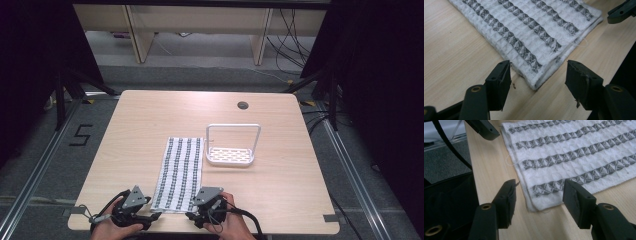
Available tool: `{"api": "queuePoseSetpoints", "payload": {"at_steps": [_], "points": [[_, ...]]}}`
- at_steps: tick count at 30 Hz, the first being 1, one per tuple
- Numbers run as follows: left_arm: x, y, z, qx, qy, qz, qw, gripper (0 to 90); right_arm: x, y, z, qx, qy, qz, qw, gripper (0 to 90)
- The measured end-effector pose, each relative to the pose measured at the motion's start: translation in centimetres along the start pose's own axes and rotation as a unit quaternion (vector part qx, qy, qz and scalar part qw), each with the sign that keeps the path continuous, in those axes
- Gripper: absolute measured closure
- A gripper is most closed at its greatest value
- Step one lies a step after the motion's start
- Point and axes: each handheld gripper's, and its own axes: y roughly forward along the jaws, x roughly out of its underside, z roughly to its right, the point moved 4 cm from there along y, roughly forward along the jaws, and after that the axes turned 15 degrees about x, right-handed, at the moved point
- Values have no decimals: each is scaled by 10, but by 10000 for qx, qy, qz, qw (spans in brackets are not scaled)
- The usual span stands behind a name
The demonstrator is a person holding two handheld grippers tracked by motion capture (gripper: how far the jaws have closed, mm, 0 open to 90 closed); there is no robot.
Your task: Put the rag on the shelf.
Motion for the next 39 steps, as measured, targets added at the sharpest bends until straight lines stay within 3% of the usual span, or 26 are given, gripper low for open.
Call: {"api": "queuePoseSetpoints", "payload": {"at_steps": [5,7,9,12,13,15,17,25,31,33,34,36,37,39], "points": [[-1,3,-3,12,59,-129,9999,412,0,4,2,0,-73,-104,9999,497],[-1,5,-4,30,57,-136,9999,430,0,7,3,71,-132,-29,9999,511],[-1,7,-3,8,74,-169,9998,447,0,7,2,2,5,-136,9999,523],[-1,8,-1,17,88,-155,9998,482,0,8,3,34,-40,-142,9999,543],[-2,7,0,16,217,-220,9995,508,0,8,3,24,-40,-161,9999,555],[-2,7,0,-15,218,-228,9995,527,1,9,4,55,-66,-149,9999,566],[-2,7,1,-15,276,-199,9994,596,1,7,5,65,-17,-237,9997,590],[-5,9,3,-105,544,-317,9980,801,2,10,7,288,-71,-126,9995,771],[-8,4,4,-72,636,-171,9978,847,0,10,10,226,-74,-28,9997,839],[-9,3,6,10,510,-7,9987,852,-3,5,13,139,63,95,9998,850],[-10,0,4,-49,641,-120,9979,853,-4,4,12,160,126,142,9997,851],[-11,-1,4,-28,634,-61,9980,853,-6,3,15,147,31,176,9997,852],[-14,-3,3,38,492,156,9987,854,-9,0,16,144,93,206,9996,853],[-16,-7,4,88,401,283,9988,855,-11,-2,18,151,55,228,9996,853]]}}
